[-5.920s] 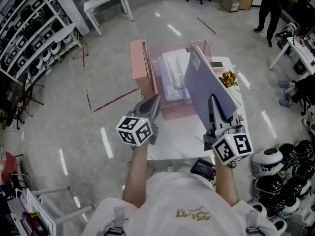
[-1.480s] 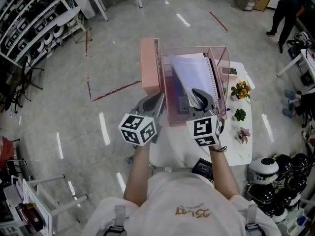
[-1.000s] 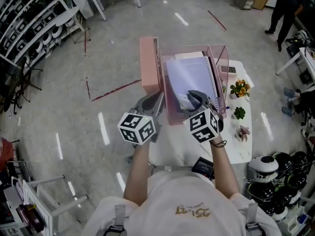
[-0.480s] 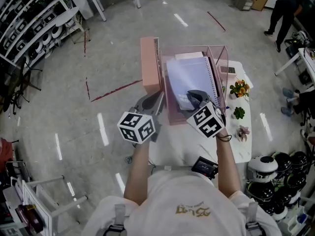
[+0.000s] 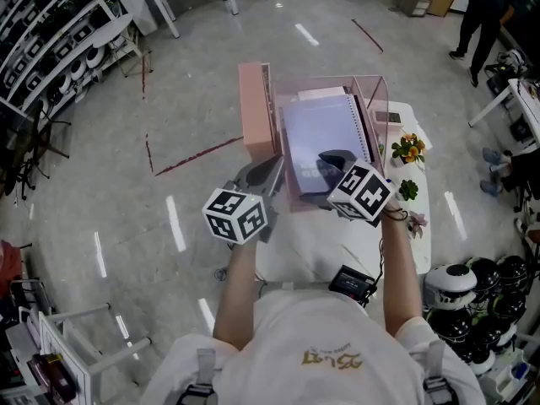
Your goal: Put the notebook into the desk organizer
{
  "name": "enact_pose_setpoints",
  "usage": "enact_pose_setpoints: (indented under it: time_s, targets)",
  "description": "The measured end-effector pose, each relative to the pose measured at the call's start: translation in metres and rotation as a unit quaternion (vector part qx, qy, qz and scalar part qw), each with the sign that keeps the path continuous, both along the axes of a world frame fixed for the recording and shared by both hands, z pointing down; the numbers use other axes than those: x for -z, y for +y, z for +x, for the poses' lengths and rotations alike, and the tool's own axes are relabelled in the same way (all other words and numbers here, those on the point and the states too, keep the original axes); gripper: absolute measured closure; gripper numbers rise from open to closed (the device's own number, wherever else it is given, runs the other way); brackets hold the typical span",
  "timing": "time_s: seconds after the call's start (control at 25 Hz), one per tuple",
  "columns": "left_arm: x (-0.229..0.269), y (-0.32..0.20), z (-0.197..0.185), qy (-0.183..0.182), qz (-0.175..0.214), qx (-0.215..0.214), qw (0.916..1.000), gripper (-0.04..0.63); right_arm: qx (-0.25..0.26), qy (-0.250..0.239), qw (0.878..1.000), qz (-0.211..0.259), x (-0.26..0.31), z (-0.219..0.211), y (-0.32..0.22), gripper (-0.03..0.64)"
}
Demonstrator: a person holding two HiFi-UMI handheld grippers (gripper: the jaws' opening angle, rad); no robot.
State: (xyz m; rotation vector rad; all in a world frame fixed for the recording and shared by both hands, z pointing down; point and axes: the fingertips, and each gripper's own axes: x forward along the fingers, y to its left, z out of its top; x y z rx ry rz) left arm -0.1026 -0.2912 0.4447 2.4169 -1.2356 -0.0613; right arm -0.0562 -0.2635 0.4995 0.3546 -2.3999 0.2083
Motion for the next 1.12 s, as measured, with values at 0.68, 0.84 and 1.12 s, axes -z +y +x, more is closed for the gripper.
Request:
enact_pose_setpoints:
  time_s: [0.68, 0.84, 1.12]
  targets:
    - [-0.001, 0.026, -0.003, -0.018, -0.002, 0.015, 0.9997, 0.581, -0.122, -0.140, 0.983, 0.004, 0.040, 0.014, 0.021, 0.285]
    - [0.002, 0.043, 0.002, -0.032, 0.007, 0.010, 0.9994, 0.581, -0.201, -0.205, 0.958, 0.014, 0.053, 0.031, 0.025, 0.396]
    - [0.008, 0.076, 0.009, -0.052, 0.027, 0.008, 0.9983, 0.581, -0.290, -0.342, 0.892, 0.057, 0.093, 0.069, 0.048, 0.604]
